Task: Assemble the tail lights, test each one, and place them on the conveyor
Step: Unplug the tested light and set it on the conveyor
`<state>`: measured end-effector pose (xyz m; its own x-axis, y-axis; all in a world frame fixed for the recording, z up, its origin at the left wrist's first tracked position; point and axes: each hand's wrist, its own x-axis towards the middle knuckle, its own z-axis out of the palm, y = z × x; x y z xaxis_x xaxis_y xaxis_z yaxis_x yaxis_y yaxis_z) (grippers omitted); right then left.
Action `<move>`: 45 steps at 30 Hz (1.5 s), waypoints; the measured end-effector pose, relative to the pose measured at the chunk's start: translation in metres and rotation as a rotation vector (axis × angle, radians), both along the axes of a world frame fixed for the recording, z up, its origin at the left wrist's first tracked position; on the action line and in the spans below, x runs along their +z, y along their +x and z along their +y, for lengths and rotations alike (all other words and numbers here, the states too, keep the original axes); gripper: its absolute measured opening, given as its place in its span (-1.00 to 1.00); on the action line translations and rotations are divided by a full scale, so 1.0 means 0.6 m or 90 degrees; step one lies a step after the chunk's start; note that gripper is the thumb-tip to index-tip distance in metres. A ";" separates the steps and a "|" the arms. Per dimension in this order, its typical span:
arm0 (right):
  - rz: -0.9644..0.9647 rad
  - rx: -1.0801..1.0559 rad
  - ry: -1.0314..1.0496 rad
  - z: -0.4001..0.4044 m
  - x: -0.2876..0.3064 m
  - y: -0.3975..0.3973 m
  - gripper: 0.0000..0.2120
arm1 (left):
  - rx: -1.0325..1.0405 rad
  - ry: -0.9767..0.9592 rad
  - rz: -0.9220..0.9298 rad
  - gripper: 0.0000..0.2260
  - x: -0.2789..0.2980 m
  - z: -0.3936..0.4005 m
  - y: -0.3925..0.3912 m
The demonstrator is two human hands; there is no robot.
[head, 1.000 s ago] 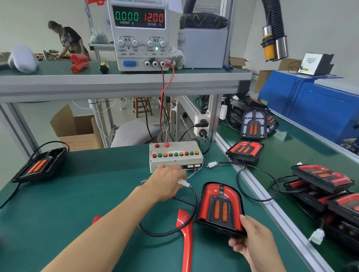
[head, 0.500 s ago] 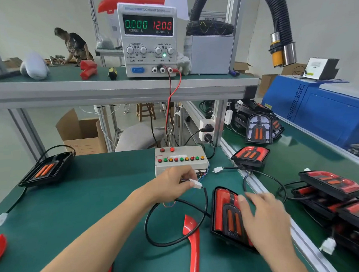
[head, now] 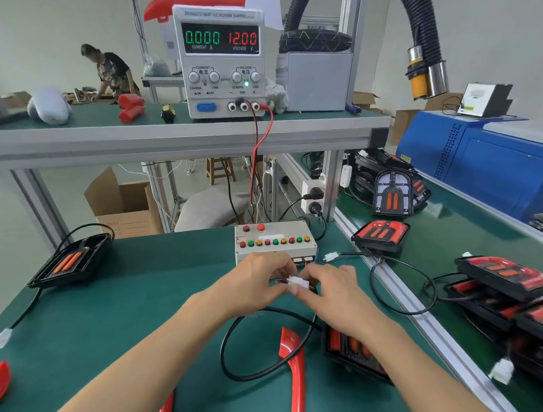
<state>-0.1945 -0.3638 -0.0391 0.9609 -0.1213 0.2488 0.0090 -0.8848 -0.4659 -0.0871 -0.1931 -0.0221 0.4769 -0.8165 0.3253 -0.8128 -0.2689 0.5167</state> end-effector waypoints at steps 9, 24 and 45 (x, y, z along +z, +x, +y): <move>-0.065 0.058 -0.086 0.005 0.004 0.012 -0.73 | 0.013 -0.025 0.014 -0.88 0.006 0.009 -0.005; -0.032 0.059 -0.078 0.000 0.003 -0.008 -0.45 | 0.035 -0.003 0.063 -0.93 0.015 0.017 0.006; 0.247 -0.355 0.769 -0.054 -0.063 -0.215 -0.63 | 0.075 0.414 -0.183 -0.70 -0.065 0.093 0.020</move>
